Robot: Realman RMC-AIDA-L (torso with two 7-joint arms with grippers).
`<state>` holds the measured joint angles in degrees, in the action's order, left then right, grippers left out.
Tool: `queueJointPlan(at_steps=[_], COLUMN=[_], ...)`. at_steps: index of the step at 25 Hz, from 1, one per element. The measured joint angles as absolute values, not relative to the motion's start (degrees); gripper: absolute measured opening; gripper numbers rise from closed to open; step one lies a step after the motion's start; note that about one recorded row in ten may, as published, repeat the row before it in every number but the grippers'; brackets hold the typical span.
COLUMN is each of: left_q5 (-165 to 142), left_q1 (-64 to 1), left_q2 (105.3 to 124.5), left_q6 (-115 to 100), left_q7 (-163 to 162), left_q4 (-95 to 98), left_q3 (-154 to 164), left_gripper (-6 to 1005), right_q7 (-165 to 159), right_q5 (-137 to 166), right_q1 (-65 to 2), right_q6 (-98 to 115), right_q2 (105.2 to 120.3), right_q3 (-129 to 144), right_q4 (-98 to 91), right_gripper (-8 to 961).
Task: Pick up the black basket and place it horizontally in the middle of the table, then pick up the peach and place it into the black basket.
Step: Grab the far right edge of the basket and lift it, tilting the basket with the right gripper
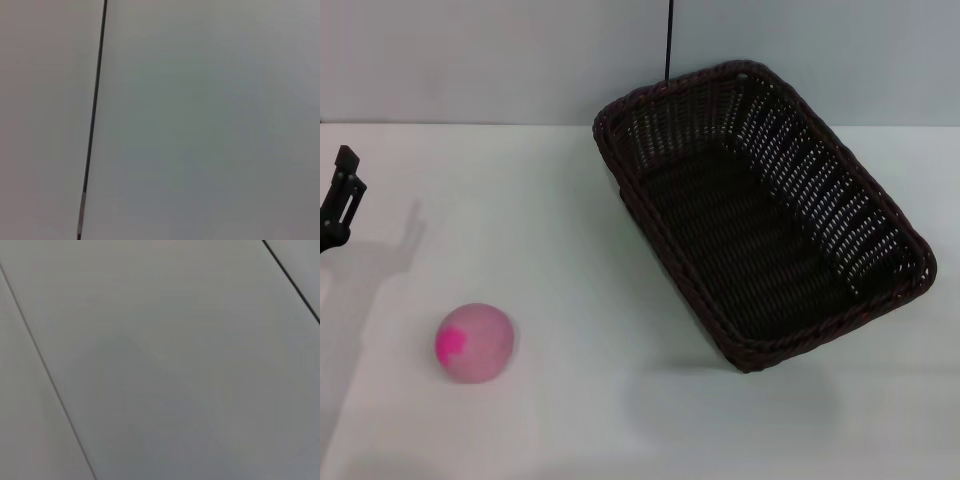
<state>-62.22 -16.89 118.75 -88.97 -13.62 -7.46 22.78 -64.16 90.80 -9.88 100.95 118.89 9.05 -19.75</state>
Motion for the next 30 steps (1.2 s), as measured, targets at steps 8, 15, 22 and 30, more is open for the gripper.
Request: queueJointPlan(at_steps=[8, 15, 22, 30], left_q5=[-62.22, -62.22, -62.23, -62.23], left_q1=[-16.61, -16.46, -16.41, -15.71], left_q2=[118.74, 118.74, 118.79, 118.72], left_q6=[-89.19, -90.93, -91.69, -92.83], left_q7=[-13.56, -13.74, -14.07, -14.13], left_q4=[-7.63, -7.65, -7.65, -8.1], left_q3=[23.0, 23.07, 22.89, 23.05], left_gripper=[766, 766, 767, 767], right_q7=[-63.7, -63.71, -75.07, -111.15], right_q5=[89.55, 89.33, 91.9, 105.76], right_q1=[-10.38, -10.65, -11.56, -17.86], right_q6=[101.54, 103.01, 103.53, 105.85], right_q2=[118.85, 118.7, 118.45, 115.27], right_q3=[7.83, 7.8, 8.27, 10.49], right_q4=[-19.44, -21.2, -33.91, -66.7], right_gripper=[618, 617, 617, 617])
